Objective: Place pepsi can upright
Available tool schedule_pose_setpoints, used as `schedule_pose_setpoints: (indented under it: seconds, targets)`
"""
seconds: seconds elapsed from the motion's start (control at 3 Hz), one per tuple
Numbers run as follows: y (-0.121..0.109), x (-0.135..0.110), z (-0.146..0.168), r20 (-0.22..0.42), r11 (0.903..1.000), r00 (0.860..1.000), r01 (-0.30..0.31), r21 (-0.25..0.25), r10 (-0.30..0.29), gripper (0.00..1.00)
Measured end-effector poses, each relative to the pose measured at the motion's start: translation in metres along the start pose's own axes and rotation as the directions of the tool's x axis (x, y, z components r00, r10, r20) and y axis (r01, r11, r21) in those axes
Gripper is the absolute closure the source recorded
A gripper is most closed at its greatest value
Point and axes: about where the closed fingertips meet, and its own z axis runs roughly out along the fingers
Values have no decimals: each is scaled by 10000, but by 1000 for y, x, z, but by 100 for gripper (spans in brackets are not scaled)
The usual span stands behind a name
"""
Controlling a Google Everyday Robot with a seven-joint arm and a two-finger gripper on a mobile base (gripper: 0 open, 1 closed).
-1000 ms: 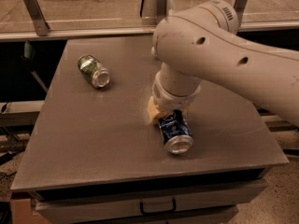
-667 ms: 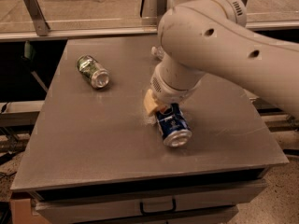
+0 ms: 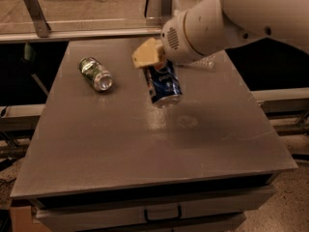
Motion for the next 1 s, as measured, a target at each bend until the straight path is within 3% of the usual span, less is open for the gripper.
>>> schedule_pose_setpoints:
  seconds: [0.33,0.67,1.0]
  targets:
    - [12,-10,-14,520,9980,9985,221,-589,-191,100]
    - [14,-10,-13,508,9978,9985,249,-608,-218,100]
    - [20,-31,-28,1449,9901,9817,1315,-483,-1234,100]
